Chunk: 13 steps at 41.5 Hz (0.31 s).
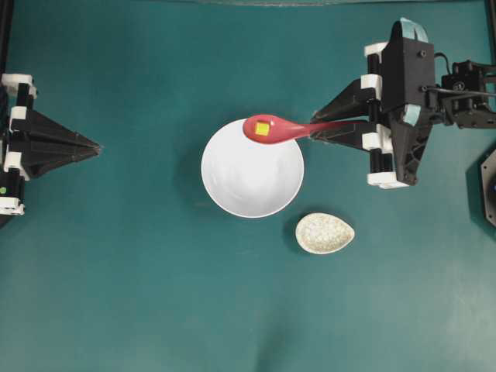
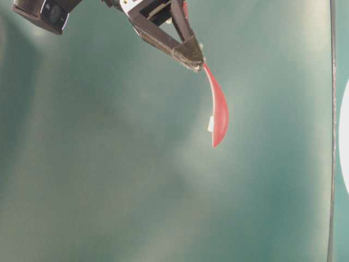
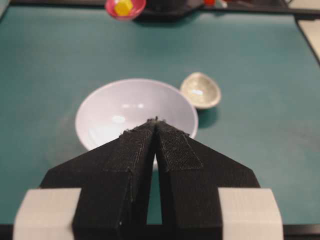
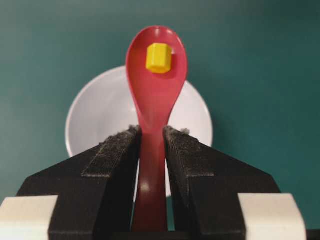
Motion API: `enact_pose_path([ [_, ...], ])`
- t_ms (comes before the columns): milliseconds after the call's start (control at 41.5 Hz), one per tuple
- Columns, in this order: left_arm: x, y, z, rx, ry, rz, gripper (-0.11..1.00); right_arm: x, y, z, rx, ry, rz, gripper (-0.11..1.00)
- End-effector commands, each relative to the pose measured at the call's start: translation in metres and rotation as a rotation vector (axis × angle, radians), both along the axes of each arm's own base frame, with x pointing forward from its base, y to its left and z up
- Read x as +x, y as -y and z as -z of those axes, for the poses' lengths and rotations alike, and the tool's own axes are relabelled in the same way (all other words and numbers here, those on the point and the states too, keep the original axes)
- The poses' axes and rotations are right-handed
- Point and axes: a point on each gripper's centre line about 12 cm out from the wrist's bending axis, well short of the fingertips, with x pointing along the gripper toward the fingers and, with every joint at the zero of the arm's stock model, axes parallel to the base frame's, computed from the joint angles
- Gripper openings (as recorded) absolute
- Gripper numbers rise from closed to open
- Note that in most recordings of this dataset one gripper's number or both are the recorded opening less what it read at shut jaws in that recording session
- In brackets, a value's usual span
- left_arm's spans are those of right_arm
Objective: Scoop the yellow hexagonal prism block from the bowl with a spoon using the right arm.
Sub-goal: 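Lift the spoon carrying the yellow block up and back right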
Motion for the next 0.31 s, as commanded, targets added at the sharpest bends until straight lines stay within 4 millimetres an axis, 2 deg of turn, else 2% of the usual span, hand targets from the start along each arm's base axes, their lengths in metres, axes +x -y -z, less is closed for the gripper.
enact_pose_path([
  [0,0.0037,-0.0003,-0.004,0.002,0.011,-0.001,0.01,0.0004,0.0002,-0.009,-0.004,0.029,0.001,0.24],
  [289,0.0049,-0.0003,-0.0017,0.008,0.001,0.0,0.01,0.0005,0.0002,-0.0082,-0.01,0.024,-0.003,0.24],
])
